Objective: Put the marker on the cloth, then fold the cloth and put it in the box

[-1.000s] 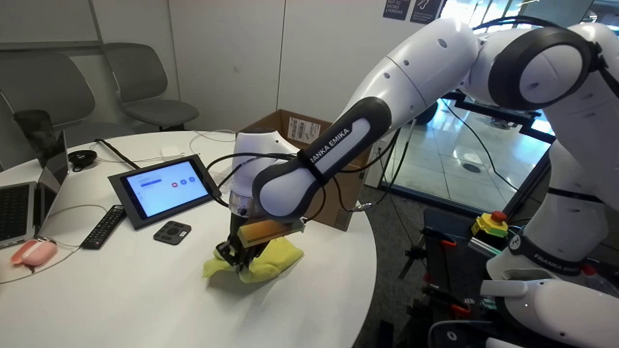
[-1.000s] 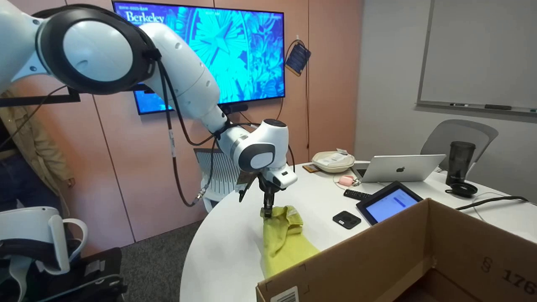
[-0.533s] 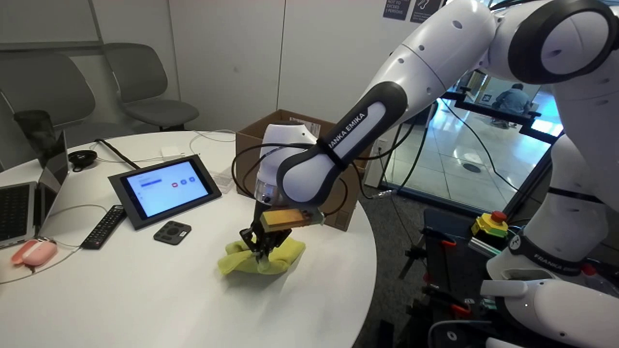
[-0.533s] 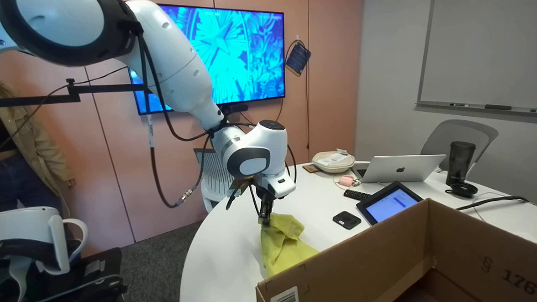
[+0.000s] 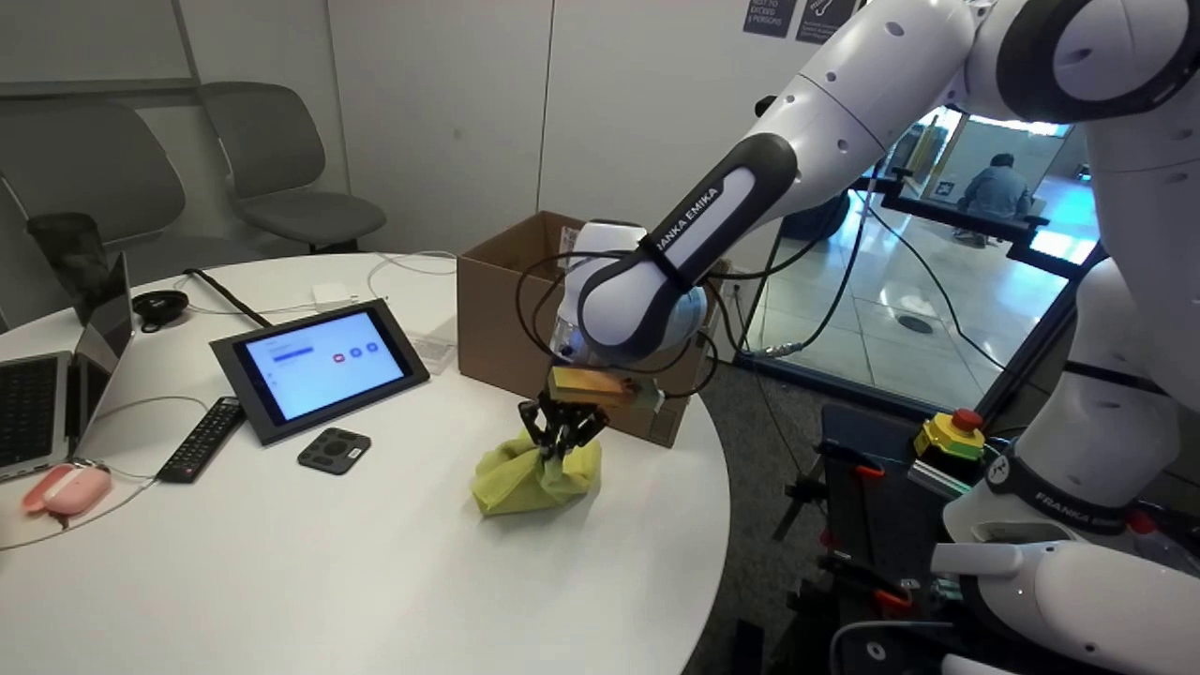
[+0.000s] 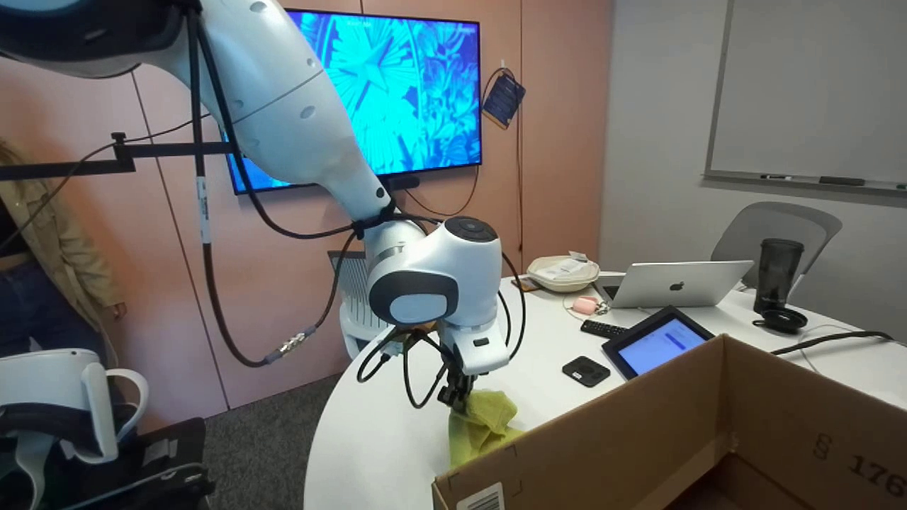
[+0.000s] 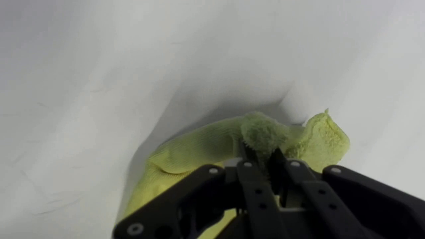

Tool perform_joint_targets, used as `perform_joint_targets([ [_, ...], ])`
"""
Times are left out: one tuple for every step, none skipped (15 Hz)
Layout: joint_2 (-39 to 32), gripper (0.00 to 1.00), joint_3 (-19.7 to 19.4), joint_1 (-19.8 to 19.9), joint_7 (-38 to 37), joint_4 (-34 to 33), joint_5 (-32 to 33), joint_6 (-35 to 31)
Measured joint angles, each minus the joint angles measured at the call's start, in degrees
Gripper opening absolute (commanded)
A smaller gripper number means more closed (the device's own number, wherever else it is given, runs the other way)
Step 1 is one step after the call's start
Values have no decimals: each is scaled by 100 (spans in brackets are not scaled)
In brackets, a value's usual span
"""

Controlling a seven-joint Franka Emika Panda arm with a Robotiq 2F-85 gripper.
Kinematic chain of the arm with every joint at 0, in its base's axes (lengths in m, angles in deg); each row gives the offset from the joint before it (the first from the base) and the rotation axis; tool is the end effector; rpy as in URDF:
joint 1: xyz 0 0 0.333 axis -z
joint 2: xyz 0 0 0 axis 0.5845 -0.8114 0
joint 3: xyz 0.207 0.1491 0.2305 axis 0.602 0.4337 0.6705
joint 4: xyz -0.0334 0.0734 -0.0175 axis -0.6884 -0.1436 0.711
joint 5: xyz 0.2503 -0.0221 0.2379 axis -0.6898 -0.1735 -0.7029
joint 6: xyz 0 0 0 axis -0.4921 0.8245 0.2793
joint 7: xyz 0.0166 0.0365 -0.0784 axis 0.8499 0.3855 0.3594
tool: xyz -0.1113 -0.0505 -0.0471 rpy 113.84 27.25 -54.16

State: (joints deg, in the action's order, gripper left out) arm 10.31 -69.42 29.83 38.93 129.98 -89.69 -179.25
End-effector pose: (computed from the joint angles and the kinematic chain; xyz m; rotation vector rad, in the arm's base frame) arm 0.5922 0.0924 0.1710 -2.6170 1.2751 0.0924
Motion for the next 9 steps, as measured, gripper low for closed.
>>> perform_joint_targets([
  [3,7,2,134,3,40,-139,1],
  [-3,7,28,290,25,65,-328,5],
  [-20,8,80,468,81,75,-556,16],
  [-44,7,138,641,142,76,-777,41],
  [-75,8,185,796,200,73,-990,82],
  [-115,7,220,926,255,64,-1200,118],
  [-163,7,229,1012,285,50,-1382,154],
  [-210,7,222,1055,289,32,-1520,178],
  [-253,7,207,1061,289,20,-1622,181],
])
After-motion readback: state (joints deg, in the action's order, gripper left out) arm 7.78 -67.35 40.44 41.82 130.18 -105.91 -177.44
